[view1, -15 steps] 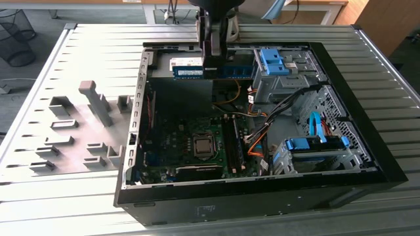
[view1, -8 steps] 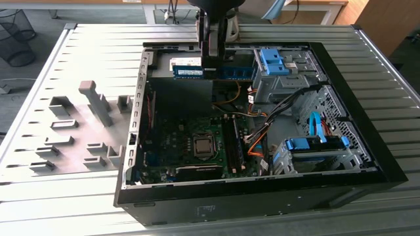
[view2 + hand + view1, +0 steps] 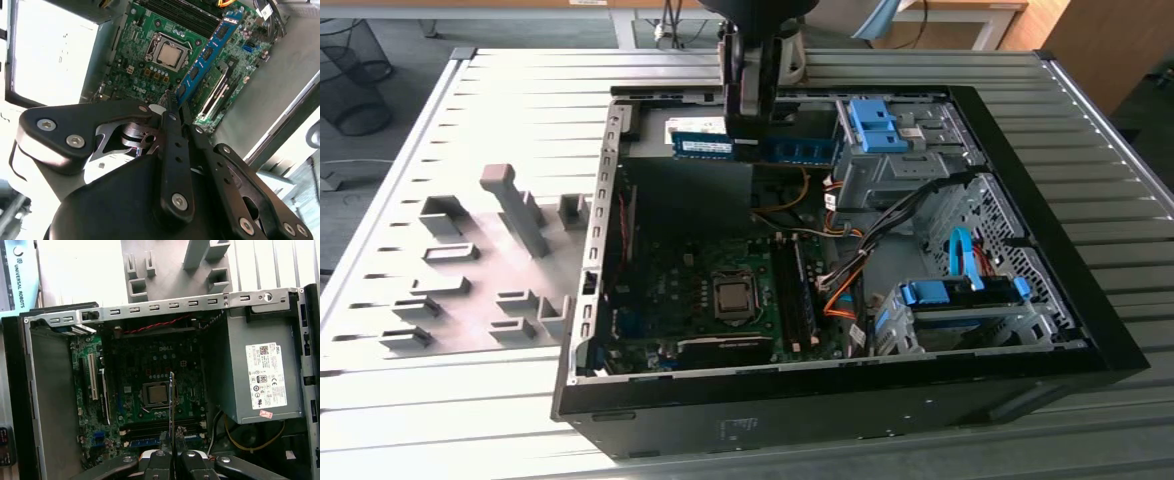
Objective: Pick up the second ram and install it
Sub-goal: 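Insert the second ram into the second slot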
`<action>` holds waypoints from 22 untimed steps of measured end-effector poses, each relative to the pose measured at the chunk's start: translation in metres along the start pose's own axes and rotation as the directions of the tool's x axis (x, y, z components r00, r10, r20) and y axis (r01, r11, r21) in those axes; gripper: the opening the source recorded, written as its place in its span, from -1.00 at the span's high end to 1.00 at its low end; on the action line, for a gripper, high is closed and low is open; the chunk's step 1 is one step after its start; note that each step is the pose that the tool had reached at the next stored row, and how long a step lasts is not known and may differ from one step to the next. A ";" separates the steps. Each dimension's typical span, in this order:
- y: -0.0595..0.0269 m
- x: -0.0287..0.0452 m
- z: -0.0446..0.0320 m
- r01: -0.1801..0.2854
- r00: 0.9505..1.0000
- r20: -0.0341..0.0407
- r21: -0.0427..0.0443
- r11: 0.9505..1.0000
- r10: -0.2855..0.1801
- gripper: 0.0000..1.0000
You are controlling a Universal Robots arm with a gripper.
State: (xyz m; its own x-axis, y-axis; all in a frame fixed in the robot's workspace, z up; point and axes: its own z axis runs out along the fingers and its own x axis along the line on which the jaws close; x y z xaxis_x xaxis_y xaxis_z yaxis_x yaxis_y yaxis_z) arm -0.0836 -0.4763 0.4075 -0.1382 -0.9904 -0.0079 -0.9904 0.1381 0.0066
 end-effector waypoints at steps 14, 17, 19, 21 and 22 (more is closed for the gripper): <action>0.0000 0.0000 0.0026 -0.217 0.976 0.000 0.002 0.976 0.217 0.72; 0.0000 0.0000 0.0030 -0.261 0.965 0.000 0.003 0.965 0.261 0.72; 0.0000 0.0000 0.0032 -0.290 0.957 0.000 0.003 0.957 0.290 0.72; 0.0000 -0.0001 0.0035 -0.317 0.949 0.000 0.003 0.949 0.317 0.72; 0.0000 -0.0001 0.0036 -0.326 0.945 -0.001 0.003 0.945 0.326 0.72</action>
State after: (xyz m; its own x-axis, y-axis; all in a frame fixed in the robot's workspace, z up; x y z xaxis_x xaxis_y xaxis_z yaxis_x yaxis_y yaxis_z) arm -0.0836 -0.4762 0.4039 -0.4532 -0.8914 -0.0049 -0.8914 0.4532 0.0055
